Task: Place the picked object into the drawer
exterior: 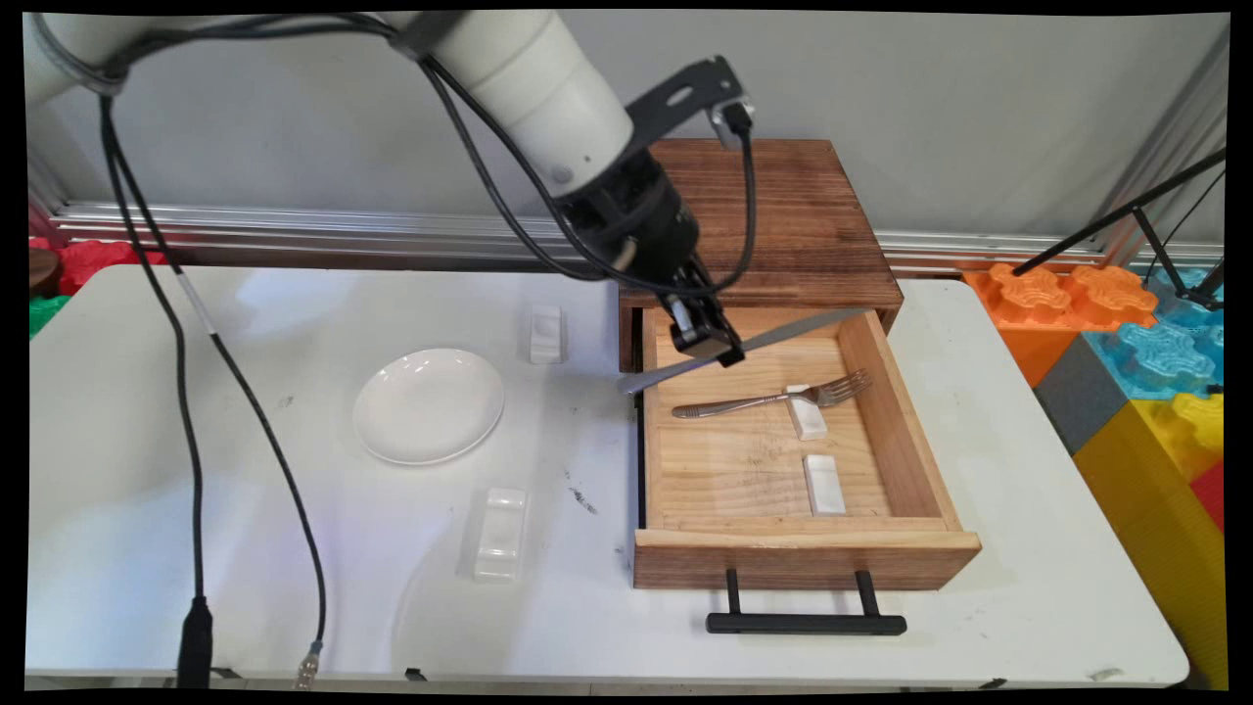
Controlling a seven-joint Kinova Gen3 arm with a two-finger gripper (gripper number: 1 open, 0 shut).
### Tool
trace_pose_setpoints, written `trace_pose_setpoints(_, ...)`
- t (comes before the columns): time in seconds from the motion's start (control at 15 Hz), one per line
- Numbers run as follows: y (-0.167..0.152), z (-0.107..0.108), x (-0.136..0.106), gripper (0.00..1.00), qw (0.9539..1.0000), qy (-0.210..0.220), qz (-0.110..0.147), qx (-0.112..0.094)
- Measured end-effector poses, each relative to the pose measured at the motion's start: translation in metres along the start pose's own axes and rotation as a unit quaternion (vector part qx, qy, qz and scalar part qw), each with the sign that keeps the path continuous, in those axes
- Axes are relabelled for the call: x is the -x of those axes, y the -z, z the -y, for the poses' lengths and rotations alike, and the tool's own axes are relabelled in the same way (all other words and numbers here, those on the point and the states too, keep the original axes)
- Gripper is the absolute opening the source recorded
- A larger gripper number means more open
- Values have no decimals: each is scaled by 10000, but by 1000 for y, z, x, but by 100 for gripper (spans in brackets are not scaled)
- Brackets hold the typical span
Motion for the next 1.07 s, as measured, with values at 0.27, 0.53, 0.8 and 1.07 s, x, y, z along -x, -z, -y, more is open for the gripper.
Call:
trace_pose_setpoints(0.27,-32,4,-3,0,9999,-133,-83,-4)
trace_pose_setpoints(0.53,-60,4,-5,0,9997,-184,-154,-15)
trace_pose_setpoints(0.8,-84,3,-5,0,9996,-195,-220,-19)
trace_pose_setpoints(1.07,-103,3,-2,0,9994,-213,-268,-28)
